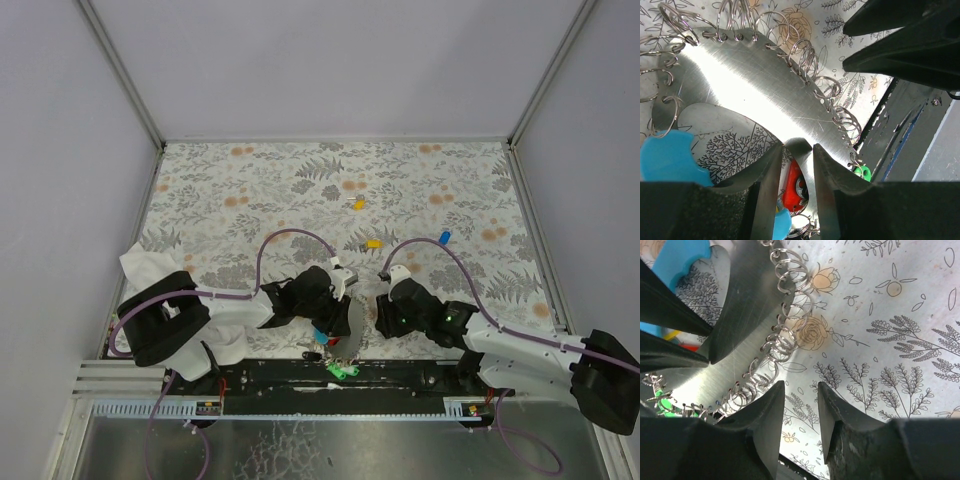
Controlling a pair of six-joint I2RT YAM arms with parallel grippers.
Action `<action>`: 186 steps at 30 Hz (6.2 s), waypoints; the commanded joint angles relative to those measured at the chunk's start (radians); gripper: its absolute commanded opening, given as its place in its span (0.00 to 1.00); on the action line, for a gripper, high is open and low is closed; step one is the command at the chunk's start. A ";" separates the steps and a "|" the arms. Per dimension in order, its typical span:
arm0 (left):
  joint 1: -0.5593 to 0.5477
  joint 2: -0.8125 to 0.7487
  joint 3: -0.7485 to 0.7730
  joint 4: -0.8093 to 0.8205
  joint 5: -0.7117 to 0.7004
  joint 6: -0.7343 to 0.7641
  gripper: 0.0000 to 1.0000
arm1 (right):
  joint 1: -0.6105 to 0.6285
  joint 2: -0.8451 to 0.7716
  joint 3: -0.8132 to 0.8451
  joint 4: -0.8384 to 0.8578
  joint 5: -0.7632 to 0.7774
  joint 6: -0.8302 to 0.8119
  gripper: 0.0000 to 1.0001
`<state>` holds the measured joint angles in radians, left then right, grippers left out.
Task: Put the keys on the keyring
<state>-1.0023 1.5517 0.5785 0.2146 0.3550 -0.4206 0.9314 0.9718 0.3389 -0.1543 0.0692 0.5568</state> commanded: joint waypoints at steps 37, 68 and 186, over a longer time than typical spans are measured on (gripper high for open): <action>-0.002 0.015 0.021 0.007 0.028 0.040 0.31 | 0.010 0.041 0.071 0.024 0.031 0.006 0.40; 0.003 0.013 0.020 0.021 0.029 0.024 0.30 | 0.010 0.010 0.018 0.021 -0.126 0.073 0.28; 0.275 -0.514 -0.466 0.779 0.081 0.198 0.36 | -0.012 0.086 -0.110 1.088 -0.450 -0.815 0.00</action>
<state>-0.7322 1.0912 0.1268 0.8711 0.5327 -0.2100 0.9264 1.0351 0.2306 0.7090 -0.4049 -0.3298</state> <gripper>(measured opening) 0.360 0.010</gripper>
